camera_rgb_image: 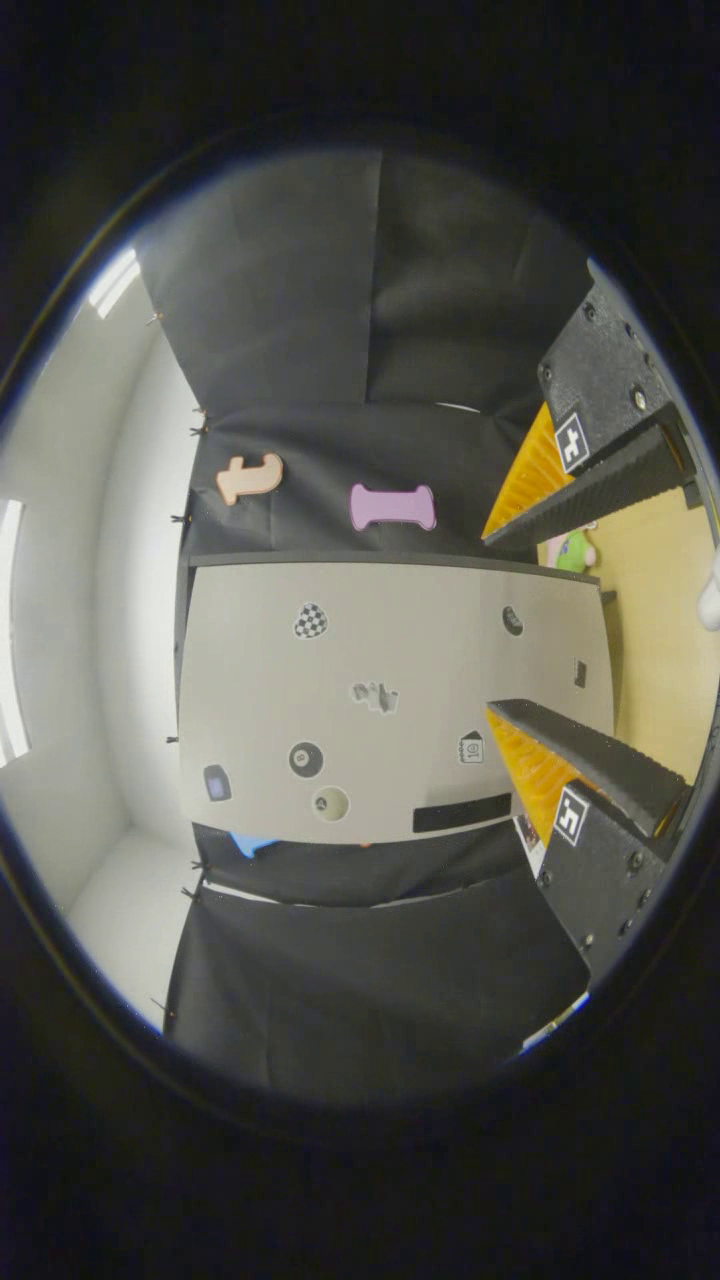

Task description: Open the shoe cabinet door, grab the shoes and put them into the shoe cabinet, then close the shoe cabinet door.

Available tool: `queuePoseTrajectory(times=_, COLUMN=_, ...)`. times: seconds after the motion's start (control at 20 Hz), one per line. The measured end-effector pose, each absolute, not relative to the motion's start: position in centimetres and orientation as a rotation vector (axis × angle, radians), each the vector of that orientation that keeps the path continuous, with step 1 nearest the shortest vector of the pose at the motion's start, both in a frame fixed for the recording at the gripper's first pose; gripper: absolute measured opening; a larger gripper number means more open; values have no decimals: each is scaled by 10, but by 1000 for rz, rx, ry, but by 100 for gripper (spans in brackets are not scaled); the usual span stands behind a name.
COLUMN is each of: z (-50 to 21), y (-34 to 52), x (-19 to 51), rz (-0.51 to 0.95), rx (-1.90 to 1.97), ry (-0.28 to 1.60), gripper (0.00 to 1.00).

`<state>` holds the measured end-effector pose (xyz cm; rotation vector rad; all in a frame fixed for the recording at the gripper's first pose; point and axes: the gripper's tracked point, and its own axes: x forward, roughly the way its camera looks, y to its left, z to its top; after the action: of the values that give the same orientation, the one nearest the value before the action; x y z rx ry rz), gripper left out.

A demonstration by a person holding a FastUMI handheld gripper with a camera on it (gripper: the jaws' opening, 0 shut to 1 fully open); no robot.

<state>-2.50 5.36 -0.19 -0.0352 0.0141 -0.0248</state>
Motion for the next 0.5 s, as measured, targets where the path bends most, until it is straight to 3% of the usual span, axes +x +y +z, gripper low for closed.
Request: queuePoseTrajectory(times=0.5, z=0, y=58, x=-17, rz=-28, rx=-29, ry=5, gripper=98)
